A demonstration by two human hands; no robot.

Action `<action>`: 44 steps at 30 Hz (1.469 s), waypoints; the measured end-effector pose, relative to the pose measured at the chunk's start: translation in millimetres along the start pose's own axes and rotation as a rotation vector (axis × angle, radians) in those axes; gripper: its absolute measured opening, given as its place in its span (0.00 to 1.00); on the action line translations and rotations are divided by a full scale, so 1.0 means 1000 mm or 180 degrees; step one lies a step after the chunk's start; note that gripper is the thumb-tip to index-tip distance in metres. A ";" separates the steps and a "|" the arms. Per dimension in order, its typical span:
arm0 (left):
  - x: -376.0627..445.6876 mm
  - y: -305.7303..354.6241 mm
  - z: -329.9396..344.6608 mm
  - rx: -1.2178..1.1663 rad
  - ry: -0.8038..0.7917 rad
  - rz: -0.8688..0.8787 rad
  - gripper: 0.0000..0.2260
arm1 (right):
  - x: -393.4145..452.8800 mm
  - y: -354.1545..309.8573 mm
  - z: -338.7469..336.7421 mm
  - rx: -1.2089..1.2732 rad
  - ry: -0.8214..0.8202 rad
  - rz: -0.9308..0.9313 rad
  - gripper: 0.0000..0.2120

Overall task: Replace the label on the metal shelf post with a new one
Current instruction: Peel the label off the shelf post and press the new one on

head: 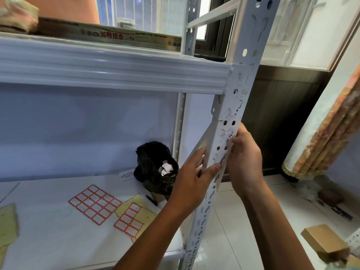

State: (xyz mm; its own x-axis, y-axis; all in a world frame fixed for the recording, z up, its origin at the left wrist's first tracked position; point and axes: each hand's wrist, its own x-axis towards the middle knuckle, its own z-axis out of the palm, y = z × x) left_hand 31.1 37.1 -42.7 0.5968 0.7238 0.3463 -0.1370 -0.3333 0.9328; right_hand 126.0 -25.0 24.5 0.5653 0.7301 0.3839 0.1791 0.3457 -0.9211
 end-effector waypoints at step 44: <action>0.000 -0.009 -0.002 -0.0129 -0.0089 0.0089 0.14 | -0.026 0.026 0.004 -0.2120 0.1471 -0.1900 0.12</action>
State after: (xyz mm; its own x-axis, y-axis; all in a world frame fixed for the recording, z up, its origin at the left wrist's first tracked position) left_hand 30.4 41.5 -50.9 0.6141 0.6971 0.3699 -0.1855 -0.3281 0.9262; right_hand 112.7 -32.2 -9.2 0.4676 0.1960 0.8620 0.8689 0.0772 -0.4889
